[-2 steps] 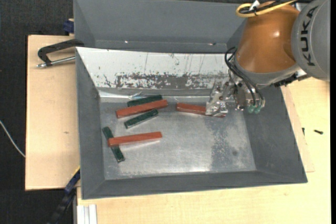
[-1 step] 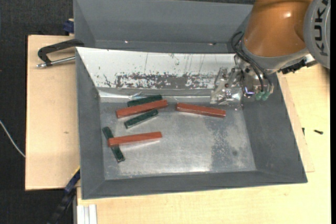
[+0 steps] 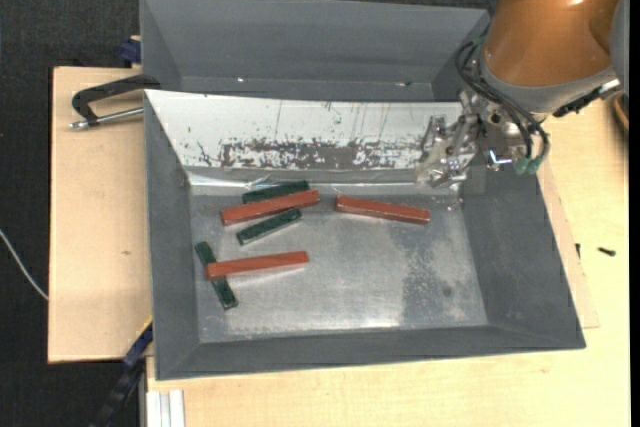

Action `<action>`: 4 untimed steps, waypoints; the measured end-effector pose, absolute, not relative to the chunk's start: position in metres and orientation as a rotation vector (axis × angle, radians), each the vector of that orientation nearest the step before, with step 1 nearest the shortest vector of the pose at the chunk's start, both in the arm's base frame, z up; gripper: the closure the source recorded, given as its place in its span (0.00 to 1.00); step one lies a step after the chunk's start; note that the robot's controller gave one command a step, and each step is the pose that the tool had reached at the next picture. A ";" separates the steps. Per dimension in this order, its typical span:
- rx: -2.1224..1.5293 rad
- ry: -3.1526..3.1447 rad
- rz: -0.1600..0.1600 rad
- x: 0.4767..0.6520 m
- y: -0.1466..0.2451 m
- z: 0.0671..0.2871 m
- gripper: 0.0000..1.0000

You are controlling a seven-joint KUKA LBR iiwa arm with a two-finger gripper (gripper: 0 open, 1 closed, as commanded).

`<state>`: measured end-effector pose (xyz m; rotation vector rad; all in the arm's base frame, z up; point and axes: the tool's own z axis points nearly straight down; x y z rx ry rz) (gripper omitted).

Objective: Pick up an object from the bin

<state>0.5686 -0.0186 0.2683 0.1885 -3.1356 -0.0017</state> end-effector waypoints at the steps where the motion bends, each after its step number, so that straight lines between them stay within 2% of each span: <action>1: 0.330 -3.144 0.004 0.566 -0.036 0.262 1.00; 2: 0.224 -3.134 -0.002 0.560 -0.048 0.162 0.00; 3: 0.225 -3.136 -0.001 0.560 -0.048 0.162 0.00; 4: 0.226 -3.143 0.000 0.600 -0.048 0.078 1.00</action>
Offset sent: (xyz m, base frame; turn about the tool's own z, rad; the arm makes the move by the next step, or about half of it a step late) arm -0.0092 -0.0302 -0.1069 -0.0228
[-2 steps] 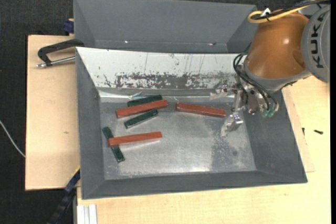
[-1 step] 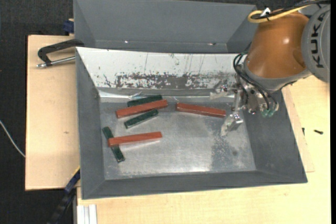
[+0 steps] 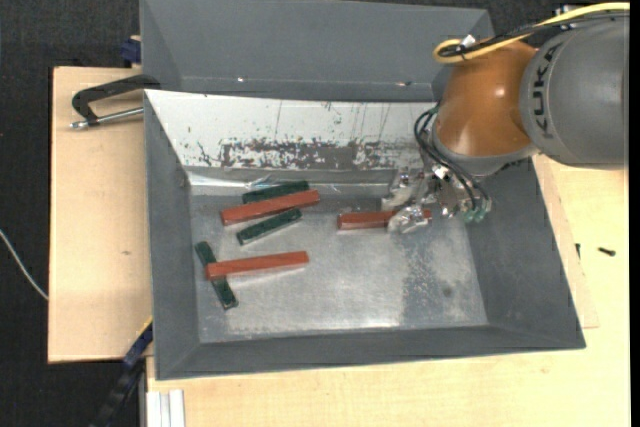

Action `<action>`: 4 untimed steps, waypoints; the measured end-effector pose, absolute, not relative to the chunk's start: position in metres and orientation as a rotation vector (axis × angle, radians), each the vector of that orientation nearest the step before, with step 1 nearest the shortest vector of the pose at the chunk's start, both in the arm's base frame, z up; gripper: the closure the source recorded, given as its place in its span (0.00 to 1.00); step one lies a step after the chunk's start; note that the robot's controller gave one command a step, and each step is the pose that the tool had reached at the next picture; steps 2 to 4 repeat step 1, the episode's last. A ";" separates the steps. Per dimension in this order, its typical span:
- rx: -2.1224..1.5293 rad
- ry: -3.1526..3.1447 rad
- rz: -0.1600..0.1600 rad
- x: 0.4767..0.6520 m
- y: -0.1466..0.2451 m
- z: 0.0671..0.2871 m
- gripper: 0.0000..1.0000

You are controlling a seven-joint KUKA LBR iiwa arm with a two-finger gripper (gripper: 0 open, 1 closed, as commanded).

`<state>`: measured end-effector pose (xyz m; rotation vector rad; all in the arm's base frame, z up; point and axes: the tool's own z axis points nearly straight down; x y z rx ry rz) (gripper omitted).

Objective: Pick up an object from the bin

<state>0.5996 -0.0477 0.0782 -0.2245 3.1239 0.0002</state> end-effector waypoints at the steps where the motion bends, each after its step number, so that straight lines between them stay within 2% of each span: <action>1: -0.224 3.124 0.000 0.600 -0.048 0.078 1.00; 4: -0.224 3.124 0.000 0.600 -0.048 0.078 1.00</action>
Offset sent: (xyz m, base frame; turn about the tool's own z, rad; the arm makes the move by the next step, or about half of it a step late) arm -0.0169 0.0299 0.1294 0.0231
